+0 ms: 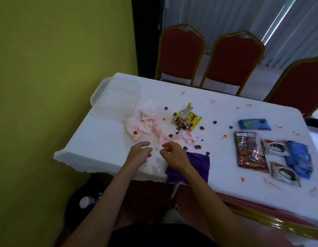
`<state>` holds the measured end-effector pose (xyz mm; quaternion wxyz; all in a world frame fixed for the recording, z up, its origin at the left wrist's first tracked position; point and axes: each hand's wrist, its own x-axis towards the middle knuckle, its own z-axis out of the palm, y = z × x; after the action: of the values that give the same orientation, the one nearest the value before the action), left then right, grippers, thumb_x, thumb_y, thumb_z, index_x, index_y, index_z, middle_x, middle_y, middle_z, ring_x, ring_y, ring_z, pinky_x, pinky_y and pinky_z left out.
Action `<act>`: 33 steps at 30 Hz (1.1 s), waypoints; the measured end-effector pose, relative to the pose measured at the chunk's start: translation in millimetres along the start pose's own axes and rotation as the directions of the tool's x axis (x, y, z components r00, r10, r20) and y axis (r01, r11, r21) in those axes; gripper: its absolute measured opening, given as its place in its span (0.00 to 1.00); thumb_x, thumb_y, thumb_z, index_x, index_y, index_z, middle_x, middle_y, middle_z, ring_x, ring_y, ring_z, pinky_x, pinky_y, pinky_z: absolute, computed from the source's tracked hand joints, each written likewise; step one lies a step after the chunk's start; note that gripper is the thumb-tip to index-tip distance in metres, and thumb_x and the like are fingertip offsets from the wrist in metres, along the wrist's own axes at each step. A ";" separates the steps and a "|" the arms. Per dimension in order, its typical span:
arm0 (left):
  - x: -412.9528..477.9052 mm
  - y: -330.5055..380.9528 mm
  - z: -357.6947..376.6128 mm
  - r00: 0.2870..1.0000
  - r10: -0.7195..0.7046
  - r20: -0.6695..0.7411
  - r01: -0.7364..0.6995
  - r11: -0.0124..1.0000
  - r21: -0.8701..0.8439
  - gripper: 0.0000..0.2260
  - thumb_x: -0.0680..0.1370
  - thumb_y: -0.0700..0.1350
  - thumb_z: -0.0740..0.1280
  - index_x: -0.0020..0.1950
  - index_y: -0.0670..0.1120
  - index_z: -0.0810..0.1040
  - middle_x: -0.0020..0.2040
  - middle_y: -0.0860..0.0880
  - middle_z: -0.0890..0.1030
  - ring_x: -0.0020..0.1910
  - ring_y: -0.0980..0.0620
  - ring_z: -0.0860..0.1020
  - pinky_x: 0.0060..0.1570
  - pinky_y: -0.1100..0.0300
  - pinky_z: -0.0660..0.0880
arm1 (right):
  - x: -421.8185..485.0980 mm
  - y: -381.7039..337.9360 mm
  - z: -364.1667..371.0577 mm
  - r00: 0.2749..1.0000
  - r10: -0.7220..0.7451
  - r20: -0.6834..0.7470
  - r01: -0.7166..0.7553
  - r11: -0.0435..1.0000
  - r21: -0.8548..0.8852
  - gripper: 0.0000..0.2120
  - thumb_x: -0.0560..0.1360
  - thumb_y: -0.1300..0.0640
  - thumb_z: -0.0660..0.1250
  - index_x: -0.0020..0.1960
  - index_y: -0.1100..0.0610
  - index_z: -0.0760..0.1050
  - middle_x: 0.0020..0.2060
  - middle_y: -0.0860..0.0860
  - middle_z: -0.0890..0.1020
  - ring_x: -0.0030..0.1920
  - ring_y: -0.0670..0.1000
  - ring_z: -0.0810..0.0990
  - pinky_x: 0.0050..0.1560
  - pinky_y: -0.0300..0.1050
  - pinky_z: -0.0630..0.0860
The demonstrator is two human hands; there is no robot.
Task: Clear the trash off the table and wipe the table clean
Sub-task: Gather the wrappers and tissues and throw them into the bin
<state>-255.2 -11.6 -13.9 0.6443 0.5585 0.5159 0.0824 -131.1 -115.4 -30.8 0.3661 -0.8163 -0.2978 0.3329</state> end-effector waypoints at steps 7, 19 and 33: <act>17.0 28.2 50.6 1.000 0.008 0.027 -0.008 1.000 0.004 0.11 0.78 0.42 0.68 0.60 0.49 0.80 0.54 0.47 0.84 0.52 0.49 0.83 0.54 0.53 0.78 | 29.1 24.8 -52.0 0.999 -0.001 -0.045 0.002 0.999 0.039 0.14 0.78 0.55 0.66 0.63 0.54 0.77 0.54 0.47 0.80 0.53 0.46 0.80 0.46 0.35 0.73; 35.3 41.4 118.5 0.997 -0.060 0.051 0.059 0.998 0.026 0.10 0.79 0.41 0.67 0.59 0.48 0.80 0.52 0.46 0.85 0.48 0.50 0.82 0.43 0.61 0.78 | 78.4 67.2 -117.8 0.994 0.103 -0.047 -0.097 0.988 0.123 0.11 0.76 0.50 0.66 0.58 0.48 0.78 0.54 0.47 0.83 0.51 0.49 0.83 0.52 0.50 0.81; 91.8 60.0 132.9 0.999 -0.045 -0.005 0.045 0.996 0.076 0.13 0.78 0.44 0.68 0.63 0.49 0.77 0.56 0.46 0.81 0.55 0.48 0.81 0.56 0.50 0.79 | 158.4 47.5 -119.2 0.890 0.440 -0.116 -0.416 0.890 0.187 0.26 0.65 0.40 0.63 0.53 0.58 0.77 0.45 0.54 0.84 0.45 0.56 0.84 0.48 0.51 0.82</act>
<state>-84.7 -11.6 -39.0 0.6235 0.5708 0.5321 0.0490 66.3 -73.7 -59.3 0.3687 -0.8538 -0.0536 0.3637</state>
